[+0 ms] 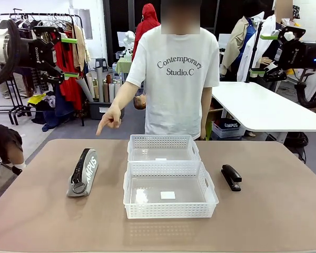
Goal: Distribute items into two baskets.
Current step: Pick up the Pencil pouch that the person points to.
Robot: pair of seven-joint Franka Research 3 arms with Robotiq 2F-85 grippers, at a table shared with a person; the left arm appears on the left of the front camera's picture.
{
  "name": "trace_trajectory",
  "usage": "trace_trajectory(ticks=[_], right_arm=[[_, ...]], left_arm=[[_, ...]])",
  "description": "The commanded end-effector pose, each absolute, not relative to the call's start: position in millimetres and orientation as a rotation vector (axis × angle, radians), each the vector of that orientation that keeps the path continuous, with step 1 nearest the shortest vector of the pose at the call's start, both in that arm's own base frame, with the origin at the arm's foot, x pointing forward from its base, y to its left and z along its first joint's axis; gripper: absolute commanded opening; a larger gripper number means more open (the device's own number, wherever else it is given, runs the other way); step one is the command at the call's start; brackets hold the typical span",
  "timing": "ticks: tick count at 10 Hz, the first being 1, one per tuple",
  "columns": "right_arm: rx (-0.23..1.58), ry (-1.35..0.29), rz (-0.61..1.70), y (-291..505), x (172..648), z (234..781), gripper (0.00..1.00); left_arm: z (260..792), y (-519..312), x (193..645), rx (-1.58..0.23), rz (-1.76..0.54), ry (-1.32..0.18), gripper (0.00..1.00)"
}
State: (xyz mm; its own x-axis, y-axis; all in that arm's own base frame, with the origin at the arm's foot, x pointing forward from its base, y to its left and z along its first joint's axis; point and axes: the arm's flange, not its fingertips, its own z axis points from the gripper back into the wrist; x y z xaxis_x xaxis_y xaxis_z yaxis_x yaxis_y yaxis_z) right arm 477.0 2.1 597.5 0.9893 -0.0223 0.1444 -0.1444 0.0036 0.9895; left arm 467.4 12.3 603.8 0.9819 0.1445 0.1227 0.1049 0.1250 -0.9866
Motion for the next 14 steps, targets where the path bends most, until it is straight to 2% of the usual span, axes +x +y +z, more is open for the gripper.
trace_trajectory(ticks=[1,6,8,10,12,14], right_arm=[[1.567,-0.136,0.098,2,477,599,1.0],[1.567,-0.136,0.098,2,477,599,1.0],[1.567,-0.136,0.098,2,477,599,1.0],[1.567,-0.136,0.098,2,477,599,1.0],[1.567,-0.136,0.098,2,477,599,1.0],[1.567,-0.136,0.098,2,477,599,1.0]], left_arm=[[606,12,466,-1.448,0.027,-0.21,1.0],[604,12,467,-1.448,0.029,-0.207,1.0],[612,4,465,-1.249,-0.041,-0.189,1.0],[614,-5,461,-0.947,-0.172,-0.208,1.0],[618,-15,461,-0.756,-0.23,-0.223,1.0],[604,-36,454,-0.53,-0.323,-0.22,1.0]])
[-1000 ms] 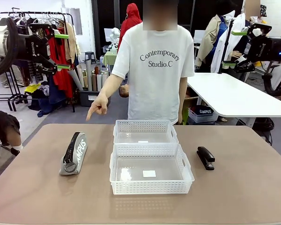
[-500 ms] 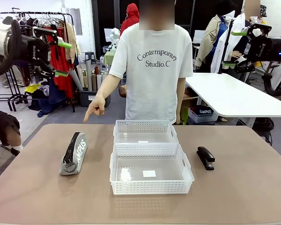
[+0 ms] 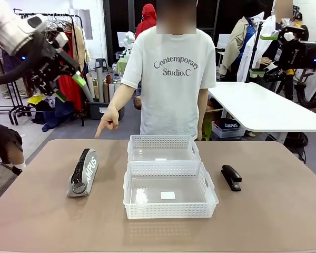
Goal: Distribute items into two baskets.
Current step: Pick up the Pencil pouch that the person points to.
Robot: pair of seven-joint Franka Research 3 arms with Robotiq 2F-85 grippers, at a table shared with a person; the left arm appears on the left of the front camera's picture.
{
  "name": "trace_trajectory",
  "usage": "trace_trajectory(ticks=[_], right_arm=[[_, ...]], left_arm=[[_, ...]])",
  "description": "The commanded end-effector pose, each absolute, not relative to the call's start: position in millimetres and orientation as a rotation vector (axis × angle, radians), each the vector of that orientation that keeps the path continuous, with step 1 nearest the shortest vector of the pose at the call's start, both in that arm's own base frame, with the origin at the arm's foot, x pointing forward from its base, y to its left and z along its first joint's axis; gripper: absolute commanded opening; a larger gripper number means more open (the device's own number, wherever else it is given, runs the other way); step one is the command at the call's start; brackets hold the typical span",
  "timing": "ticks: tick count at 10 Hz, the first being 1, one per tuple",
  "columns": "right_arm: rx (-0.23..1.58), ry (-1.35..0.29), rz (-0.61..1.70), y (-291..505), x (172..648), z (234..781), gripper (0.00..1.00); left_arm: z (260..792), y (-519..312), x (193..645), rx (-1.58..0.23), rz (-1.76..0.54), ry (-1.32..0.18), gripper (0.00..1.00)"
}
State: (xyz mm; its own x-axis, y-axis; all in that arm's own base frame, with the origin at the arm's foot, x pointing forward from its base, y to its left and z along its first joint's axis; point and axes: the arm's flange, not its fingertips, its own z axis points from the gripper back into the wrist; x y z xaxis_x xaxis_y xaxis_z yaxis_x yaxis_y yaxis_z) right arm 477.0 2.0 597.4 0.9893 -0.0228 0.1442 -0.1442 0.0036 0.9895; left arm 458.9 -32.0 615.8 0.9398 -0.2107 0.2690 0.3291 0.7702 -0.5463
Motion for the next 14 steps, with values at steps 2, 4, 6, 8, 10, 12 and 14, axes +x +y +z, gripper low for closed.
trace_trajectory(ticks=[2,4,6,8,10,12,14], right_arm=[[1.567,-0.136,0.098,2,477,599,1.0],[1.567,-0.136,0.098,2,477,599,1.0],[1.567,-0.136,0.098,2,477,599,1.0],[1.567,-0.136,0.098,2,477,599,1.0],[1.567,-0.136,0.098,2,477,599,1.0],[1.567,-0.136,0.098,2,477,599,1.0],[1.567,-0.136,0.098,2,477,599,1.0]], left_arm=[[583,-53,446,-0.409,-0.363,-0.177,1.0],[566,-65,440,-0.402,-0.35,-0.167,1.0],[554,-66,440,-0.524,-0.342,-0.161,1.0],[560,-68,446,-0.41,-0.376,-0.147,1.0],[560,-68,446,-0.41,-0.376,-0.147,1.0],[558,-68,445,-0.425,-0.374,-0.146,1.0],[545,-94,441,-0.169,-0.299,-0.149,1.0]])
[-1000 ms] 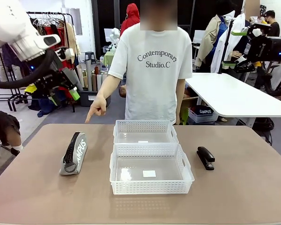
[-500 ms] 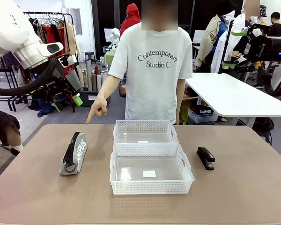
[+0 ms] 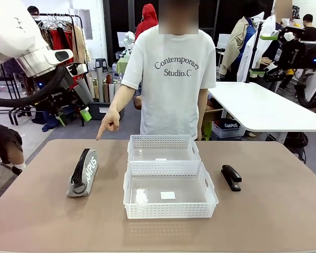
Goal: Distribute items into two baskets.
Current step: Pick up the Pencil pouch that the person points to.
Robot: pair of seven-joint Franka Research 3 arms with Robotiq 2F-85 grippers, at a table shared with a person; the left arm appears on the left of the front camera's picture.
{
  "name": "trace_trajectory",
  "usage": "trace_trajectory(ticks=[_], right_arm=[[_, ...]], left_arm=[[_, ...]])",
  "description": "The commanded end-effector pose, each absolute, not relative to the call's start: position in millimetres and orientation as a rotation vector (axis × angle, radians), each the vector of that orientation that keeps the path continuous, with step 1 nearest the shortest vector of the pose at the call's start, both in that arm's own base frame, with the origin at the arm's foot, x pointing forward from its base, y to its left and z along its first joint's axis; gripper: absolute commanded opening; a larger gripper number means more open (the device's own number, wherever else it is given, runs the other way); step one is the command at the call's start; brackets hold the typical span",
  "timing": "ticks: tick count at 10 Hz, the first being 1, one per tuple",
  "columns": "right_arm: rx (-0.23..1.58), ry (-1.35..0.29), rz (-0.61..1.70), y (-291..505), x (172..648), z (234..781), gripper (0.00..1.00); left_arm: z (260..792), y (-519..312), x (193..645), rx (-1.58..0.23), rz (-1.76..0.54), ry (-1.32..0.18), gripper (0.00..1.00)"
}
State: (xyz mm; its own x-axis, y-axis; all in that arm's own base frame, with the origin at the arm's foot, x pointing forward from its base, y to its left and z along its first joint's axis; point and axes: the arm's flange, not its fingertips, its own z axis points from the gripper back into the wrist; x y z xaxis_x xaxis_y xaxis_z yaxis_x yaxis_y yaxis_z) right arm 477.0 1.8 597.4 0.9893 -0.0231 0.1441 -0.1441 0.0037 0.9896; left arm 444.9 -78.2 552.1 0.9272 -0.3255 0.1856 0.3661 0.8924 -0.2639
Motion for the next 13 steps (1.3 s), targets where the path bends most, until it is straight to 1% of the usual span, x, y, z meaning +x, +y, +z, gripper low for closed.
trace_trajectory(ticks=[1,3,5,8,9,13], right_arm=[[1.567,-0.136,0.098,2,477,599,1.0],[1.567,-0.136,0.098,2,477,599,1.0],[1.567,-0.136,0.098,2,477,599,1.0],[1.567,-0.136,0.098,2,477,599,1.0],[1.567,-0.136,0.098,2,477,599,1.0],[1.567,-0.136,0.098,2,477,599,1.0]], left_arm=[[539,-101,442,-0.087,-0.273,-0.149,1.0],[522,-116,439,0.051,-0.218,-0.187,1.0],[504,-120,436,0.037,-0.207,-0.166,1.0],[479,-121,430,0.025,-0.164,-0.225,1.0],[472,-120,432,0.009,-0.157,-0.215,1.0],[448,-128,442,0.094,-0.127,-0.22,1.0]])
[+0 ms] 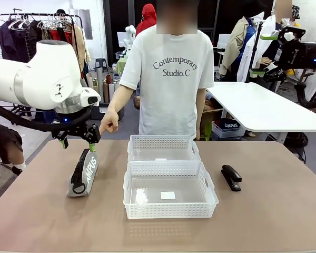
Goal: Distribute items into two baskets.
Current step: Pick up the Pencil pouch that the person points to.
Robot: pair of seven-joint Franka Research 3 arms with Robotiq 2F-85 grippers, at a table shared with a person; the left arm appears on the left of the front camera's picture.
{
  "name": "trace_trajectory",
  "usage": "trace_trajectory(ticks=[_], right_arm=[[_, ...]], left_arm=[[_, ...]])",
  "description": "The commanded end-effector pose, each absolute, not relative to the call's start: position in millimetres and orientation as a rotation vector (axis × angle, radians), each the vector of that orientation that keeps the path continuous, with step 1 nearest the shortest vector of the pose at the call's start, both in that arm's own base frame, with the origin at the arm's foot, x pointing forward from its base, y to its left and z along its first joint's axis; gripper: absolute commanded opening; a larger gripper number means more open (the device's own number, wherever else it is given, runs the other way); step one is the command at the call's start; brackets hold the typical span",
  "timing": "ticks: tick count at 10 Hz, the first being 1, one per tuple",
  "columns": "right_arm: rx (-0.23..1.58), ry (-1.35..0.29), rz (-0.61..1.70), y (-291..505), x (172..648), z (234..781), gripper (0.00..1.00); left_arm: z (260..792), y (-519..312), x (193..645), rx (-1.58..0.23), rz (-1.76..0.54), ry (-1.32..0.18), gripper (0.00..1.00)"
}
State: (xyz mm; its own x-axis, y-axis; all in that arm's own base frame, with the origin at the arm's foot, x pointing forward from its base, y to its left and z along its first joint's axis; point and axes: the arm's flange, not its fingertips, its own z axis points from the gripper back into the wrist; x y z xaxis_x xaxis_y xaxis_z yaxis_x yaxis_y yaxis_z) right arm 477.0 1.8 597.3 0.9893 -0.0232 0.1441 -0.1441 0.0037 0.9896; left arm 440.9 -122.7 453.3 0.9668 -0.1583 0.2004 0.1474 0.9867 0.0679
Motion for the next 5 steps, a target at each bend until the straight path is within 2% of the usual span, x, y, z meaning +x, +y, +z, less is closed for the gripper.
trace_trajectory(ticks=[1,5], right_arm=[[1.567,-0.136,0.098,2,477,599,1.0],[1.567,-0.136,0.098,2,477,599,1.0]], left_arm=[[443,-127,445,0.101,-0.133,-0.216,1.0],[406,-125,462,0.089,-0.087,-0.164,1.0]])
